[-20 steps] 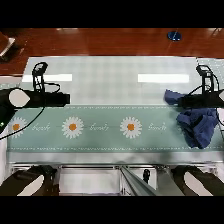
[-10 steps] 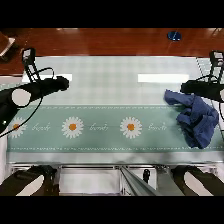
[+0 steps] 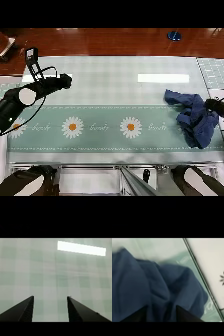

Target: Fold the shirts.

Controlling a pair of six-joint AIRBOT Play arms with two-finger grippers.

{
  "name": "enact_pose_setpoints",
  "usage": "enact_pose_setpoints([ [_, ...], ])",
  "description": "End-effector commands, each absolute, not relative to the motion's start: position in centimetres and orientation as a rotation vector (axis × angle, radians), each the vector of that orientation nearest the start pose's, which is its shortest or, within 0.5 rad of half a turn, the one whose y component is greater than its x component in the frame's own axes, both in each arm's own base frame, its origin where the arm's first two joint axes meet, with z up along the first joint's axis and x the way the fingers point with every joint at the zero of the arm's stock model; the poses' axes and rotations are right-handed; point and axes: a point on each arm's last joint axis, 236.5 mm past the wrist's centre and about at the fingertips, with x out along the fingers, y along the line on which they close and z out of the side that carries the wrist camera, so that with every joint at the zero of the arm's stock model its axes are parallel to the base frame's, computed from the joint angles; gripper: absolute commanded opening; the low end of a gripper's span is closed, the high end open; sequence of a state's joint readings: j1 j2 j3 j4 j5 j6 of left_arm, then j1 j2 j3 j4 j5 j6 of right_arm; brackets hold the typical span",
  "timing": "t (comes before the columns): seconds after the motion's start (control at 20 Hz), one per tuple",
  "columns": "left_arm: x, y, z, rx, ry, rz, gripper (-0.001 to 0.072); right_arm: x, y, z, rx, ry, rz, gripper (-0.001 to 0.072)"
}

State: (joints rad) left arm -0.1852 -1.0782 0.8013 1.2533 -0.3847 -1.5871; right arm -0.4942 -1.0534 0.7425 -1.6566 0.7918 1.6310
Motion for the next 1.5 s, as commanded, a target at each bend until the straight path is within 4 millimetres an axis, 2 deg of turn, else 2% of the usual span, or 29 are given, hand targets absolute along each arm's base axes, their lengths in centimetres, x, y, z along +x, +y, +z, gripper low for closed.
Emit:
enact_pose_setpoints([
  [0.0, 42.0, -12.0, 4.2, -0.264, 0.716, -0.215, 0.0507, 27.5, -16.6, -8.4, 0.359, 1.241, -0.455, 0.0404],
  [0.05, 42.0, -12.1, 3.9, -0.264, 0.724, -0.217, 0.0507, 27.5, -15.5, -9.8, 0.425, 1.278, -0.436, 0.0394],
  [0.1, 42.0, -12.2, 3.5, -0.262, 0.733, -0.217, 0.0507, 27.3, -14.4, -10.7, 0.473, 1.315, -0.406, 0.0327],
  [0.2, 41.7, -12.1, 3.0, -0.256, 0.758, -0.216, 0.0507, 26.8, -12.3, -11.7, 0.491, 1.384, -0.302, 0.006],
  [0.25, 41.2, -11.9, 2.8, -0.254, 0.794, -0.216, 0.0507, 26.7, -11.2, -11.3, 0.486, 1.404, -0.234, 0.0024],
  [0.3, 40.5, -11.4, 3.0, -0.256, 0.844, -0.214, 0.0507, 27.1, -10.5, -10.3, 0.491, 1.406, -0.183, 0.0023],
  [0.35, 39.8, -10.5, 3.7, -0.262, 0.891, -0.207, 0.0507, 28.5, -10.0, -7.9, 0.501, 1.356, -0.137, 0.0023],
  [0.4, 39.3, -9.4, 4.8, -0.271, 0.915, -0.194, 0.0507, 31.0, -9.6, -4.4, 0.503, 1.244, -0.091, 0.0022],
  [0.45, 38.8, -8.2, 6.2, -0.281, 0.919, -0.178, 0.0507, 33.9, -9.3, 0.4, 0.495, 1.088, -0.054, 0.0022],
  [0.5, 38.3, -7.3, 7.6, -0.28, 0.903, -0.171, 0.0507, 36.8, -8.8, 6.7, 0.464, 0.901, -0.017, 0.0022],
  [0.55, 37.4, -7.1, 8.8, -0.261, 0.879, -0.182, 0.0507, 38.9, -8.1, 13.5, 0.417, 0.72, 0.014, 0.0022],
  [0.6, 36.4, -7.5, 9.6, -0.249, 0.864, -0.202, 0.0506, 39.8, -7.1, 19.8, 0.356, 0.577, 0.041, 0.0022],
  [0.65, 35.3, -8.2, 9.9, -0.238, 0.861, -0.224, 0.0507, 39.9, -5.7, 25.7, 0.283, 0.457, 0.069, 0.0022],
  [0.75, 33.3, -10.0, 9.8, -0.248, 0.865, -0.265, 0.0506, 38.7, -2.6, 35.1, 0.198, 0.291, 0.13, 0.0022],
  [0.85, 31.8, -10.9, 8.8, -0.295, 0.902, -0.264, 0.0507, 36.6, 0.7, 41.9, 0.128, 0.171, 0.205, 0.0022],
  [0.95, 31.3, -11.0, 8.0, -0.291, 0.922, -0.266, 0.0507, 33.9, 3.9, 46.5, 0.077, 0.085, 0.283, 0.0022],
  [1.0, 31.5, -10.9, 7.9, -0.291, 0.919, -0.261, 0.0507, 32.7, 5.3, 48.1, 0.055, 0.053, 0.322, 0.0022],
  [1.05, 31.7, -10.8, 8.0, -0.289, 0.906, -0.257, 0.0507, 31.5, 7.1, 48.9, 0.032, 0.042, 0.374, 0.0022],
  [1.1, 32.1, -10.8, 8.3, -0.292, 0.886, -0.255, 0.0507, 30.8, 9.0, 48.2, 0.009, 0.074, 0.438, 0.0022],
  [1.15, 32.6, -10.7, 8.7, -0.295, 0.861, -0.253, 0.0507, 30.6, 10.5, 45.9, -0.024, 0.166, 0.487, 0.0022],
  [1.25, 33.7, -10.6, 9.5, -0.304, 0.802, -0.246, 0.0507, 31.6, 13.4, 40.2, -0.047, 0.371, 0.561, 0.0022],
  [1.35, 34.4, -10.5, 10.2, -0.309, 0.763, -0.241, 0.0507, 33.4, 17.8, 34.5, -0.043, 0.512, 0.666, 0.0022],
  [1.45, 34.4, -10.5, 10.2, -0.309, 0.762, -0.241, 0.0507, 35.2, 22.5, 27.8, -0.036, 0.648, 0.748, 0.0022],
])
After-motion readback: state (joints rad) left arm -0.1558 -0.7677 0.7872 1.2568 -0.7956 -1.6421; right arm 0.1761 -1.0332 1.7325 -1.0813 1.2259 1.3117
